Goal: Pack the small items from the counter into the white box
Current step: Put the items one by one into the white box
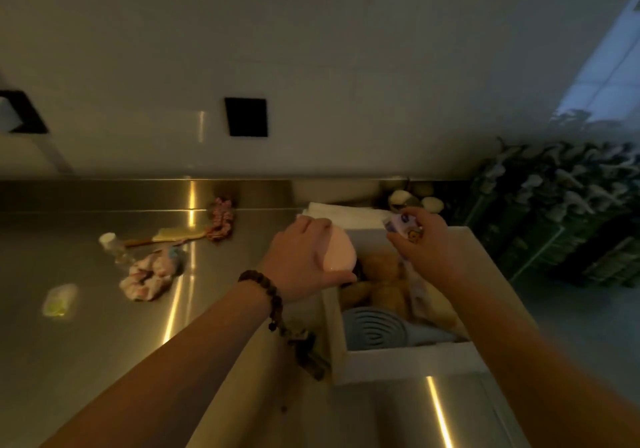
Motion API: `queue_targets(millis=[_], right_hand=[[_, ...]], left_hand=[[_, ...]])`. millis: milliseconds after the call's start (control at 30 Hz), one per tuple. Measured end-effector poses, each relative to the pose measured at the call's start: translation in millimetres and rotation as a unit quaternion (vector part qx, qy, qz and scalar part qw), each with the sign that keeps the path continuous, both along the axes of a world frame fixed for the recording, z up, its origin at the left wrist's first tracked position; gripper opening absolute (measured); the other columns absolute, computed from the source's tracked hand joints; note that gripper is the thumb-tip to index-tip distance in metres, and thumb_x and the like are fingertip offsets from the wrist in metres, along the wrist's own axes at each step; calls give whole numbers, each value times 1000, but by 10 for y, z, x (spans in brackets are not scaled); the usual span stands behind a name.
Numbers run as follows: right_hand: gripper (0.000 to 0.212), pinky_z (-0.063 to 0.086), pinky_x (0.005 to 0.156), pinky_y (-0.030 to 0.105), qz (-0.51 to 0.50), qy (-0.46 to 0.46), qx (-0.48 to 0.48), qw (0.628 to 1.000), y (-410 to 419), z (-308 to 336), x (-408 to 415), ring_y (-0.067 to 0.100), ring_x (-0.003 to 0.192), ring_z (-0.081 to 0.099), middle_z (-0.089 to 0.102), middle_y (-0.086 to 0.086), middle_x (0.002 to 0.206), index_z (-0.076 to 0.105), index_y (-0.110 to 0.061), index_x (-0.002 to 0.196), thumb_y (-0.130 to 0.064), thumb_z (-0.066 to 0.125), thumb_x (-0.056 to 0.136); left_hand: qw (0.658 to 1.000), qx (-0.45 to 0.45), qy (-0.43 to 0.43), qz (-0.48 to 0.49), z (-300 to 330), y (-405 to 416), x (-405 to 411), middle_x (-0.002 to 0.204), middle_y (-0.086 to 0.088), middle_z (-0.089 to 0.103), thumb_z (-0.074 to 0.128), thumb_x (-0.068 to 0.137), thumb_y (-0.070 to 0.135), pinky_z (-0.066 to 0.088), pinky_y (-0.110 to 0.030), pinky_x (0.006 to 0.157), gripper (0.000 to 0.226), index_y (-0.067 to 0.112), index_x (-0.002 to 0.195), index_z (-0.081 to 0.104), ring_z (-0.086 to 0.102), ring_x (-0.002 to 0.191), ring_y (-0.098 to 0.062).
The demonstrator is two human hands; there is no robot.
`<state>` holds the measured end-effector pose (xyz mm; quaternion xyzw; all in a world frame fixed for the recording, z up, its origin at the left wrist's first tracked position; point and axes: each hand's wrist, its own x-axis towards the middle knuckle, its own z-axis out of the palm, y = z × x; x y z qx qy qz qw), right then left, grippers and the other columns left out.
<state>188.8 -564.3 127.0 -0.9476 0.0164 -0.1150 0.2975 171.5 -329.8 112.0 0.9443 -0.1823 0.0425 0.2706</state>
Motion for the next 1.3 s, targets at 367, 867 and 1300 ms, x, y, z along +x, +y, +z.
queue_targets(millis=[367,867,1300], right_hand=[[52,49,70,21,77,34,47,995,-878,-301,200,5,85,57,59,-3,111,50,-31,127,-46,66,80],[47,51,73,26,100,66,16,993,-793,-376,384,12,91,58,56,-2,113,51,-33,123,-39,69,80],[28,40,49,23,34,102,-218,970,-653,-684,439,8,64,55,62,-6,84,49,-24,109,-37,60,87]], left_hand=[[958,266,97,-41,-377,-868,365,143,-1,33,62,69,65,27,-39,105,90,25,141,25,35,127,-25],[963,268,-4,8,-416,-828,422,141,0,37,47,74,70,17,-41,109,78,26,137,35,30,129,-21],[993,69,-30,90,-317,-387,175,147,-2,34,50,85,56,27,-42,109,67,22,141,35,29,134,-21]])
